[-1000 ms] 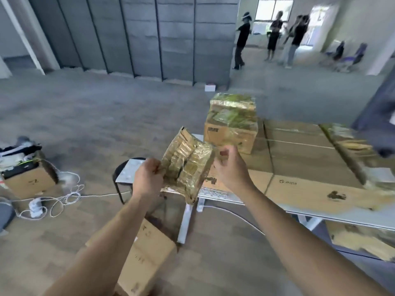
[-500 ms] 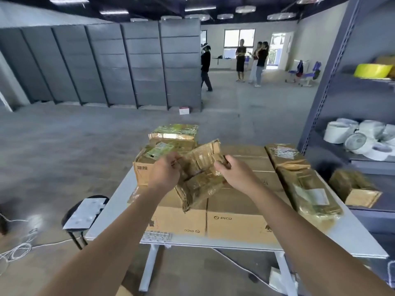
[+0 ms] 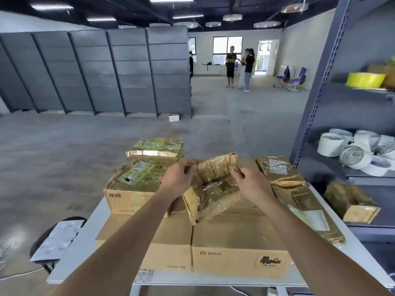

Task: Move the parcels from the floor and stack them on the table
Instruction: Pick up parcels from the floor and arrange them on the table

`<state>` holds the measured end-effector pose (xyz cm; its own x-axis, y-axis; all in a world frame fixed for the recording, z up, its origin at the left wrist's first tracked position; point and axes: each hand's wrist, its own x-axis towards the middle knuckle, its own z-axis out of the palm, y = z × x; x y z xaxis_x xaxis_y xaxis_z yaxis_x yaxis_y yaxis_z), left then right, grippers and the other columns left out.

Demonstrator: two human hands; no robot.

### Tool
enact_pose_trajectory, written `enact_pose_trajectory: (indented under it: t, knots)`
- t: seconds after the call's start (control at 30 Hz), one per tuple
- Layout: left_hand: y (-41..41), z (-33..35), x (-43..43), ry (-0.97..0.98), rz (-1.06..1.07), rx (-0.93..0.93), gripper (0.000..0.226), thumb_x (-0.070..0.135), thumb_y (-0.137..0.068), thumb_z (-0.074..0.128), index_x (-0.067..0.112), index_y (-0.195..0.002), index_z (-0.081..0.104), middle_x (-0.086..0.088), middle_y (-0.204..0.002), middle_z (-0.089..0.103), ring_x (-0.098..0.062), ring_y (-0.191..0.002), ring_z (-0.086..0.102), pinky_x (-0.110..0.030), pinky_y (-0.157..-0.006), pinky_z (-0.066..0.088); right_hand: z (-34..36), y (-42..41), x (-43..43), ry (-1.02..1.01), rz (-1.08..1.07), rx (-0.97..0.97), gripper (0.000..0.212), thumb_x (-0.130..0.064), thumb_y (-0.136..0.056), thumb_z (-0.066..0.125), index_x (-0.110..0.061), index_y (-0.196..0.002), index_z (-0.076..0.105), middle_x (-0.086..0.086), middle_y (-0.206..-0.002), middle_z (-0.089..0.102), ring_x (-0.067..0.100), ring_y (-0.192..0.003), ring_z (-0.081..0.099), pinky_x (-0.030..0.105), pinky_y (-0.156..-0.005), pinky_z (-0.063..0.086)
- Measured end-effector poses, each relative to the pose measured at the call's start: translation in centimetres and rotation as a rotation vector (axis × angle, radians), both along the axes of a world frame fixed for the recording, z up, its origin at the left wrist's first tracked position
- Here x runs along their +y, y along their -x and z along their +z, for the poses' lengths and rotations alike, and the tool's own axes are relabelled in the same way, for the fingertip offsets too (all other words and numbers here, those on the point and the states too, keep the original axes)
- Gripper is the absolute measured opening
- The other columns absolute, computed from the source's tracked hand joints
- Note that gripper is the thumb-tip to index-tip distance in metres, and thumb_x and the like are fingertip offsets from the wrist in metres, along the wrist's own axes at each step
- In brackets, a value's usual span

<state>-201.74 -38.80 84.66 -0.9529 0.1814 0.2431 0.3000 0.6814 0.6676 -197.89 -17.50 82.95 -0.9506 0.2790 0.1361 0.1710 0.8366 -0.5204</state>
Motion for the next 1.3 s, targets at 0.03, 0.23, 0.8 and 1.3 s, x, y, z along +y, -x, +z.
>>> enact_pose_trajectory:
  t: [0.03, 0.23, 0.8, 1.3]
  knots:
    - [1.1, 0.0, -0.1, -0.014, -0.002, -0.014, 0.031, 0.033, -0.101, 0.042, 0.016, -0.121, 0.056, 0.003, -0.079, 0.062, -0.009, -0.061, 0.054, -0.019, -0.047, 0.037, -0.1, 1.1, 0.2, -0.020, -0.023, -0.009, 0.039, -0.048, -0.099, 0.041, -0.017, -0.078, 0.054, 0.001, -0.070, 0.057, 0.022, -0.067, 0.057, 0.031, -0.054, 0.038]
    - [10.4, 0.0, -1.5, -0.037, 0.008, -0.039, 0.027, 0.029, -0.101, 0.042, 0.016, -0.118, 0.057, -0.001, -0.089, 0.065, -0.010, -0.069, 0.055, -0.017, -0.051, 0.036, -1.1, 9.2, 1.2, -0.033, -0.156, -0.073, 0.043, -0.049, -0.099, 0.039, -0.018, -0.077, 0.056, 0.002, -0.073, 0.060, 0.017, -0.064, 0.057, 0.028, -0.052, 0.039]
    - [28.6, -6.4, -4.6, 0.365, -0.100, -0.189, 0.047, 0.037, -0.096, 0.040, 0.021, -0.140, 0.043, -0.006, -0.129, 0.057, -0.019, -0.088, 0.063, -0.034, -0.074, 0.055, -4.5, 28.1, -1.0, 0.014, -0.328, -0.126, 0.041, -0.040, -0.101, 0.040, -0.009, -0.078, 0.056, 0.007, -0.078, 0.058, 0.025, -0.074, 0.055, 0.029, -0.058, 0.035]
    - [30.8, -7.3, -2.3, 0.683, -0.091, -0.060, 0.051, 0.051, -0.093, 0.038, 0.028, -0.139, 0.041, -0.004, -0.143, 0.037, -0.028, -0.131, 0.033, -0.046, -0.103, 0.032, -3.1, 33.7, 0.8, 0.040, 0.014, -0.369, 0.052, -0.050, -0.099, 0.034, -0.006, -0.080, 0.054, 0.003, -0.062, 0.052, 0.027, -0.069, 0.069, 0.040, -0.068, 0.061]
